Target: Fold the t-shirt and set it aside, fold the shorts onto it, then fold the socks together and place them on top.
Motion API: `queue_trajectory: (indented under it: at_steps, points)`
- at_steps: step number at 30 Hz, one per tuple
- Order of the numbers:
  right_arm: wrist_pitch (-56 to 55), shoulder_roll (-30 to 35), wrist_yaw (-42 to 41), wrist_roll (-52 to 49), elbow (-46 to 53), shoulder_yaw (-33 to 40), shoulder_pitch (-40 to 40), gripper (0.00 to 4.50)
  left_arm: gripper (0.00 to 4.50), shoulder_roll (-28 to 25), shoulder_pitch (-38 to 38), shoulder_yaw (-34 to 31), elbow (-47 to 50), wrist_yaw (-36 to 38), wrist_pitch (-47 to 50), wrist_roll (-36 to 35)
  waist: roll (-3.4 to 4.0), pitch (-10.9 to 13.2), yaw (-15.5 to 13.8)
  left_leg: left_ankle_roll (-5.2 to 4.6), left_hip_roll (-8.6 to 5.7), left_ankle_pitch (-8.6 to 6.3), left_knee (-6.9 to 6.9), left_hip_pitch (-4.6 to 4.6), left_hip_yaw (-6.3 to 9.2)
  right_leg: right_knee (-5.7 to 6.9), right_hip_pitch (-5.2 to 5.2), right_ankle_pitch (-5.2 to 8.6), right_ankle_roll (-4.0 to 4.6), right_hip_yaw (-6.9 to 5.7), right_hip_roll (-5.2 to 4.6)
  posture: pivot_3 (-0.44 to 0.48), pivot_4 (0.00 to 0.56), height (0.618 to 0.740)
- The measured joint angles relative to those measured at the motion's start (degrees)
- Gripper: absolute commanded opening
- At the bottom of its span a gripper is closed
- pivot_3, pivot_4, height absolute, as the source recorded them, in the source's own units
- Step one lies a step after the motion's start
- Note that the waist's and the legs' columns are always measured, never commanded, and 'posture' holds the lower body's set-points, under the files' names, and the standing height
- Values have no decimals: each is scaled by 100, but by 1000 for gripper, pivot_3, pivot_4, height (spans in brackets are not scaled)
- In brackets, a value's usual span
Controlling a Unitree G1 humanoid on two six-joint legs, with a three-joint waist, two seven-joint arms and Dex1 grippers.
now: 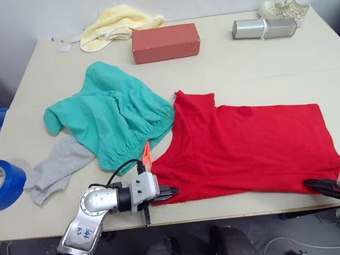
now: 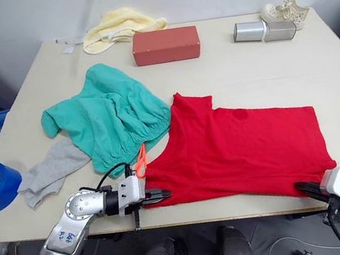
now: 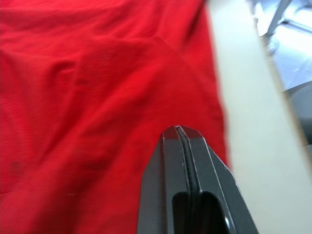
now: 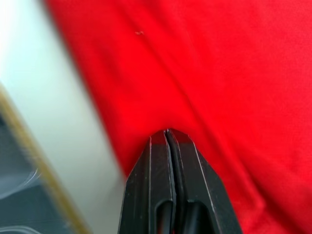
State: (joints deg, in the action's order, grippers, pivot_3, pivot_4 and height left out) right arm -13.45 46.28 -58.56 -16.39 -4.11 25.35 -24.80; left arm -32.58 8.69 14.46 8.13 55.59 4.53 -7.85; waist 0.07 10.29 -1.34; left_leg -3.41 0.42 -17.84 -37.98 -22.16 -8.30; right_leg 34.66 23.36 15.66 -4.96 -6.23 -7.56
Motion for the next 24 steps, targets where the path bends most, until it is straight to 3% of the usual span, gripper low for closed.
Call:
queue_trajectory:
  at_steps: [7,11,14,16,22,24]
  points:
    - [-665,116,272,176,-1087,226,200,48,0,-113,-68,-130,-29,-18,-79,-70,-23,-24,3,-6,1,-5,1,6,1,-6,-8,0,1,1,0,0,150,740]
    - [-652,138,-59,-338,-1241,607,168,48,0,-195,-353,-536,-83,358,-424,-590,-3,-14,13,10,2,4,6,-8,0,-6,9,2,4,3,-1,0,150,740]
    - [-390,225,-586,-891,-699,904,-178,947,562,-421,-492,-861,73,771,-506,-1085,3,-13,12,23,8,9,11,-7,0,-3,11,6,11,-3,1,0,150,740]
    - [-393,339,-889,-950,-409,981,-475,1615,1162,-635,-541,-1029,92,989,-704,-1177,4,-13,10,20,9,7,12,-5,0,-4,9,7,12,-5,4,0,150,740]
    - [-869,359,-1289,-551,-206,1027,-749,3685,3104,-901,-708,-1135,-119,1277,-1947,-678,5,-13,4,-14,7,-14,13,-7,-2,-25,5,7,13,0,3,0,150,740]
    - [-980,365,-1252,-368,-304,897,-622,3685,3104,-883,-700,-1067,-258,1226,-2210,-417,5,-13,6,-13,7,-15,14,-7,-3,-26,6,6,13,0,3,0,150,740]
